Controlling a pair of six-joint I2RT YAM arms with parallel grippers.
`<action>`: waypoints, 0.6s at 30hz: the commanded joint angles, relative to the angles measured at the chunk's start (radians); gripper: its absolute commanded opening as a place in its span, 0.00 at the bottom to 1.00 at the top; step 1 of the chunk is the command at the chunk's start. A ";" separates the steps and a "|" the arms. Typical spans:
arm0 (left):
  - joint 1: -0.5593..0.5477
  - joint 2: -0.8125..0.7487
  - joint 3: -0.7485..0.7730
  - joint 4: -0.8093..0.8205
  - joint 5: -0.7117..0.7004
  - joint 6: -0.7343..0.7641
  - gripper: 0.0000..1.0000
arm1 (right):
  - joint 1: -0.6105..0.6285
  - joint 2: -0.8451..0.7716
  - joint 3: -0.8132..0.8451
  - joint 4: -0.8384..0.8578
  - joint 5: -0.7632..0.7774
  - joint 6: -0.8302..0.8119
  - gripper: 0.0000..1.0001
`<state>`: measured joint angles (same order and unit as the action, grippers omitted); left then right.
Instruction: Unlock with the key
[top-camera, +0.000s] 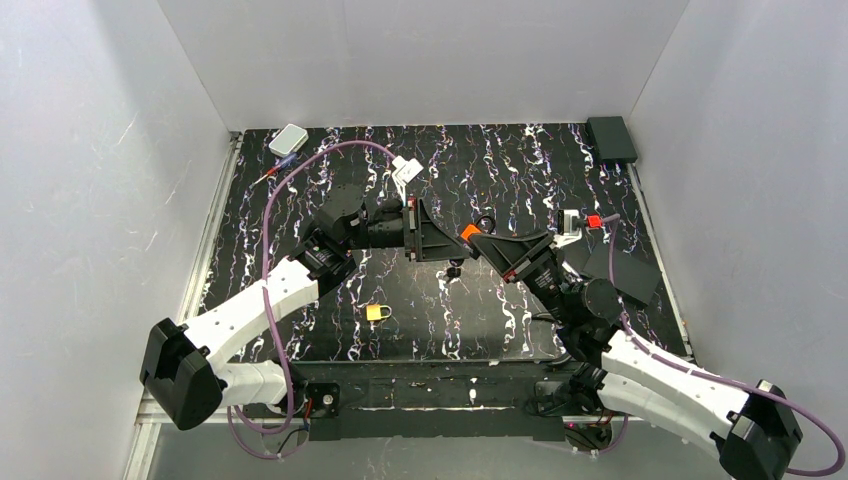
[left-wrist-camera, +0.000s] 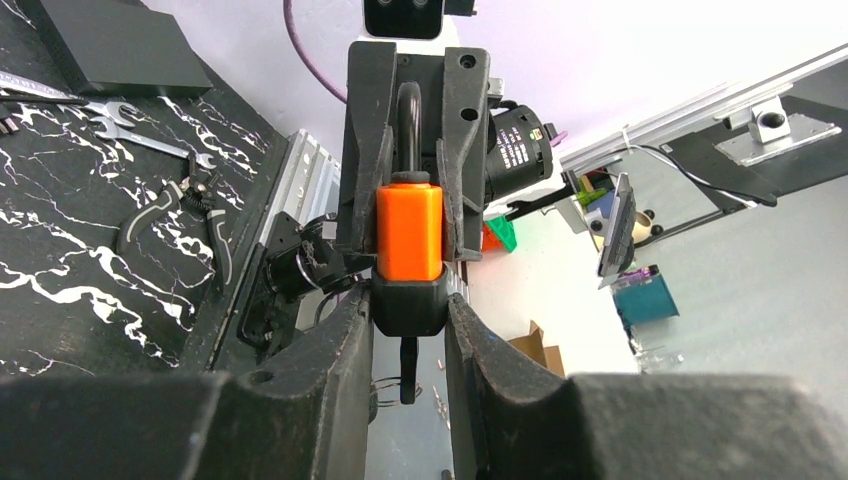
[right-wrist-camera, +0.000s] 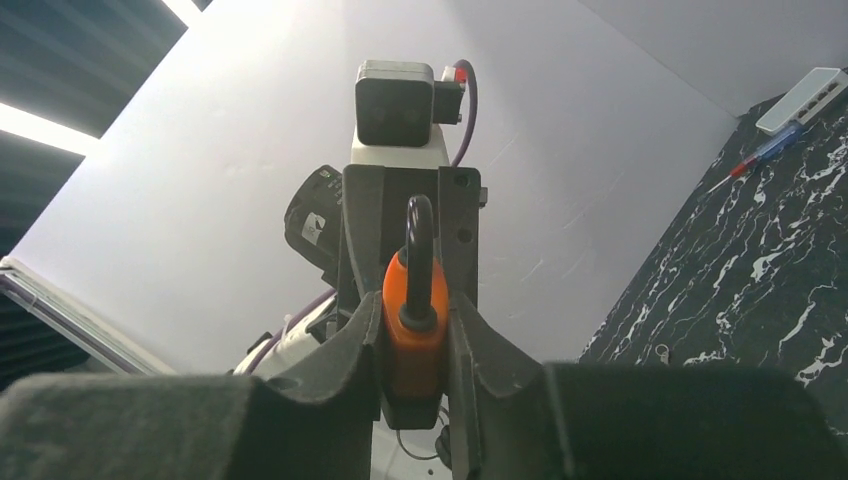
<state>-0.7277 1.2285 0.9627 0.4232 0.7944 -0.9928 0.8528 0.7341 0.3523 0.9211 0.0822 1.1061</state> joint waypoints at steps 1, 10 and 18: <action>0.007 -0.013 0.042 0.043 0.009 -0.003 0.00 | 0.006 -0.003 0.064 0.025 -0.038 -0.028 0.18; 0.056 -0.043 -0.033 0.042 -0.016 -0.011 0.46 | 0.006 -0.071 0.110 -0.275 0.082 -0.029 0.01; 0.093 -0.084 -0.156 -0.034 -0.149 0.018 0.48 | 0.006 -0.122 0.061 -0.355 0.207 0.052 0.01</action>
<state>-0.6483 1.1805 0.8566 0.4217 0.7197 -1.0000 0.8577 0.6437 0.4076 0.5488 0.2001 1.1103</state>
